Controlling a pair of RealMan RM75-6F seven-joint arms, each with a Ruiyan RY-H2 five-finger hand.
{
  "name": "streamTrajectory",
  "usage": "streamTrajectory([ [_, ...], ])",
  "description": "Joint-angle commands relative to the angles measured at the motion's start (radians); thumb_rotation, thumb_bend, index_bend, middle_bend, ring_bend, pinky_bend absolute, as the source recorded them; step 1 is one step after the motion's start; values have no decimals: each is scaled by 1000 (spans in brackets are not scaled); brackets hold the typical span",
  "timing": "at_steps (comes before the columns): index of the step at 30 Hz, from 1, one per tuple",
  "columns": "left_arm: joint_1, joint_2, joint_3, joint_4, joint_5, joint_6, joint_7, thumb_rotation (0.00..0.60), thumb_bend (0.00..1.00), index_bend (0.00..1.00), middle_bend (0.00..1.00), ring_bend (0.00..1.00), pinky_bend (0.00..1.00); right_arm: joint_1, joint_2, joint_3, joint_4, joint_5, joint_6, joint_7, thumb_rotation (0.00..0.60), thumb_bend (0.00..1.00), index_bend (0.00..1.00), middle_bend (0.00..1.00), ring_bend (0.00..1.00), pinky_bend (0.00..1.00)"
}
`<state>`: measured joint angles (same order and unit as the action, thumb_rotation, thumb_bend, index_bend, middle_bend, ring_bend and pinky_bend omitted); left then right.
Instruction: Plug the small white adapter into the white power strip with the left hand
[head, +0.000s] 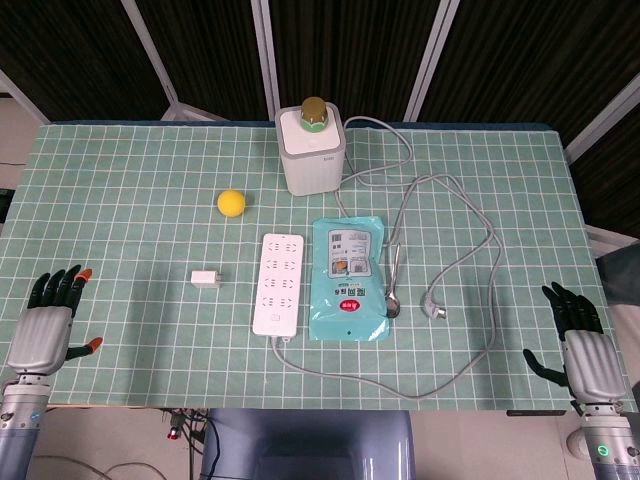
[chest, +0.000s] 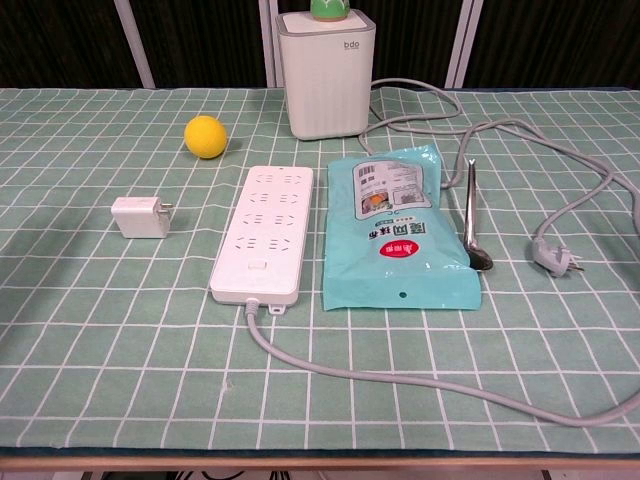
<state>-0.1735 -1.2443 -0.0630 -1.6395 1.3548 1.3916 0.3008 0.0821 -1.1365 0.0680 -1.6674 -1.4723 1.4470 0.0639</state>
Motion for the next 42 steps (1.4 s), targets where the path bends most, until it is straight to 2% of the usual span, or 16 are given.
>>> streamTrajectory([
  [1, 0, 0, 0, 0, 0, 0, 0, 600, 19, 0, 0, 0, 0, 0, 1, -1, -1, 0, -2, 2, 600, 339, 0, 0, 0, 0],
  [16, -10, 3, -2, -7, -29, -34, 6, 600, 19, 0, 0, 0, 0, 1, 5, 2, -12, 19, -13, 1, 600, 340, 0, 0, 0, 0],
  [24, -29, 9, -6, -37, -94, -90, 53, 600, 24, 1, 0, 0, 0, 0, 9, 3, -11, 28, -19, 15, 600, 340, 0, 0, 0, 0],
  [32, -119, -8, -53, -81, -178, -179, 169, 600, 224, 52, 0, 0, 0, 2, 16, 2, -15, 29, -29, 31, 600, 340, 0, 0, 0, 0],
  [37, -187, -26, -87, -121, -267, -240, 249, 600, 271, 126, 0, 0, 0, 4, 15, 4, -16, 36, -35, 33, 600, 340, 0, 0, 0, 0],
  [42, -241, -42, -105, -142, -351, -279, 323, 600, 275, 210, 0, 0, 0, 7, 15, 6, -16, 44, -43, 38, 600, 339, 0, 0, 0, 0],
])
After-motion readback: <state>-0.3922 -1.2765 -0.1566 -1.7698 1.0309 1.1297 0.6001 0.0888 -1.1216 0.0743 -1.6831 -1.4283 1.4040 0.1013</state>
